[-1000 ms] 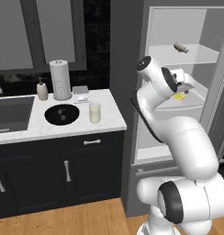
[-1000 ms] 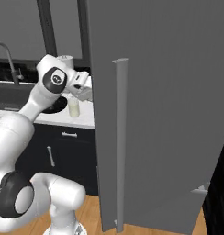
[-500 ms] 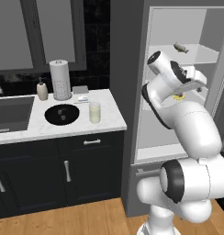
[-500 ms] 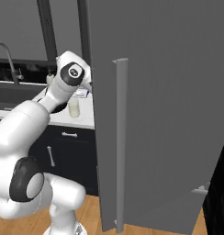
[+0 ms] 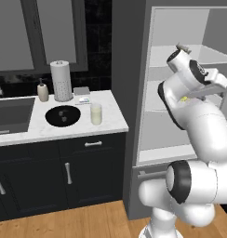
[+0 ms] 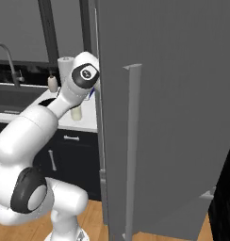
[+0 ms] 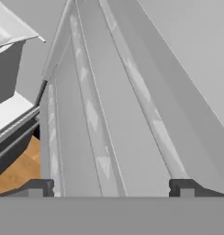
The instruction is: Grab a lemon wedge from the fridge and one ice cube from the ice bowl, and put them in the glass of lemonade.
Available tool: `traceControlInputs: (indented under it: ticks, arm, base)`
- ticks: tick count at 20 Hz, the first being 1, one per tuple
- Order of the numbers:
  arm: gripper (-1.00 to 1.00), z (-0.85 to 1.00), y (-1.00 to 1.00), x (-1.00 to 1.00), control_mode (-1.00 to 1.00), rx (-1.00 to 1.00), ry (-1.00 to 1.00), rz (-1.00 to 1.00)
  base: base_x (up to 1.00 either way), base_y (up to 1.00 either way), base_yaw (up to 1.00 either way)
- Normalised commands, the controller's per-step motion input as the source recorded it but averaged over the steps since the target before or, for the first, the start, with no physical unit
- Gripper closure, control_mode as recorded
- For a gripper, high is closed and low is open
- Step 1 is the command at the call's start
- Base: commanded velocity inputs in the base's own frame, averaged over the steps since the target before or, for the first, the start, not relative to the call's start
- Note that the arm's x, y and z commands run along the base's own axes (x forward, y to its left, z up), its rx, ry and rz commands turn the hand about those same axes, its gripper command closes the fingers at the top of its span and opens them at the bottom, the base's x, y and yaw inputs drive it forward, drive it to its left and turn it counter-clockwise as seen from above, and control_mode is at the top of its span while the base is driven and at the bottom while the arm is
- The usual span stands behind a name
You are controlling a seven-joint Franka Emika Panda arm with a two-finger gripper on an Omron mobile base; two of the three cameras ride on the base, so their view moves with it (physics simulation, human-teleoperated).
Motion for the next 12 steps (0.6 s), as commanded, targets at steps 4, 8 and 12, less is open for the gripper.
traceControlInputs:
  ticks: [4,8,12]
  arm:
    - [-1.00,-0.03,-0.45,-1.00,-1.00,-0.01,-0.12,-0.16]
    - [-1.00,0.00,-0.54,-0.85,-1.00,0.00,-0.02,-0.16]
    - [-1.00,0.00,-0.40,-0.07,-1.00,0.00,0.00,-0.10]
  base:
    - [0.00,0.00,0.00]
    - [0.00,0.00,0.00]
    - [0.00,0.00,0.00]
